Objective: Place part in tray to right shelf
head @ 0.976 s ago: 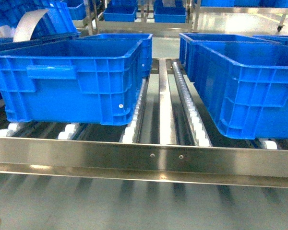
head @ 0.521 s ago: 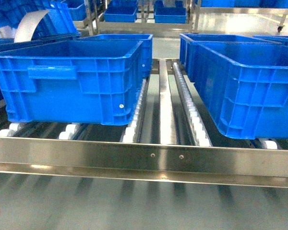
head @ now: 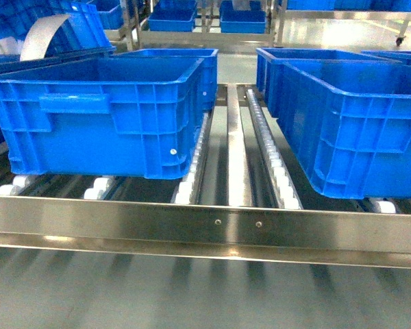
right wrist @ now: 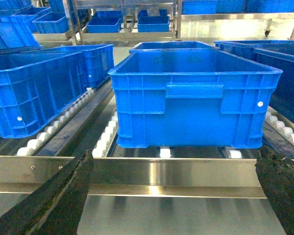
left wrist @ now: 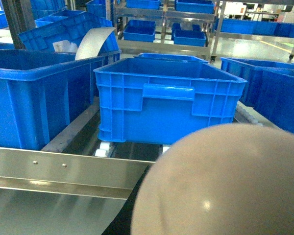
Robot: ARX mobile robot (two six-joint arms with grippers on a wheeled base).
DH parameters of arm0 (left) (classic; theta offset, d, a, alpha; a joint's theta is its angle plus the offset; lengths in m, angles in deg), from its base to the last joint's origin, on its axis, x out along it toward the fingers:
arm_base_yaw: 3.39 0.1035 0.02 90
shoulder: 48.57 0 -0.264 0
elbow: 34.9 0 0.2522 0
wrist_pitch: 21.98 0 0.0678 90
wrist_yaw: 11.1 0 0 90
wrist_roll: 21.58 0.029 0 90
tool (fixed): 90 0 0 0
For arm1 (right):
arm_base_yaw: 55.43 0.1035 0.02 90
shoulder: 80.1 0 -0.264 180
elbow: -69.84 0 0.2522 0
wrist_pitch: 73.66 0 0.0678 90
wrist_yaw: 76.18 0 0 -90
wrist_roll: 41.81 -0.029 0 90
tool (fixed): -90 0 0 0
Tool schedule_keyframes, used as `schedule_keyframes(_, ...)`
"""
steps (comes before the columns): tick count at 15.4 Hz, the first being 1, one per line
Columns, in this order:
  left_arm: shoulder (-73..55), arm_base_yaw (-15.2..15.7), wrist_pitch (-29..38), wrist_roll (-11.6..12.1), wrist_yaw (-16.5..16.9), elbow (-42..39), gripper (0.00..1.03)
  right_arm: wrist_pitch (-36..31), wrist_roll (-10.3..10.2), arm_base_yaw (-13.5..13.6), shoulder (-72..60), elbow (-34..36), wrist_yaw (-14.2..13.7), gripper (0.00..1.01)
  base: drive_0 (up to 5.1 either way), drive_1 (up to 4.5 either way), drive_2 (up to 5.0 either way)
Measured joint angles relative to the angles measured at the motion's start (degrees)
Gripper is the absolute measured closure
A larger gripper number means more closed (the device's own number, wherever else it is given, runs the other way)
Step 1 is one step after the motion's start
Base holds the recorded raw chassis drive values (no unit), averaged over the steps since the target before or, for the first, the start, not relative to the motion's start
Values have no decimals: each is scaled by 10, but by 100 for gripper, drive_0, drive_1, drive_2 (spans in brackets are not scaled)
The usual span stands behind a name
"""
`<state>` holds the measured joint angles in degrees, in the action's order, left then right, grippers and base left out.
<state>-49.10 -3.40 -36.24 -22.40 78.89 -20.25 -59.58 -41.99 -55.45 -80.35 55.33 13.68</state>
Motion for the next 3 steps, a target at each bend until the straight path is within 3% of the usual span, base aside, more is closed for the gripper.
schedule_keyframes(3, 0, 0, 0, 0, 0, 0, 91, 0, 0, 0, 0, 0, 0, 3, 0, 0, 0)
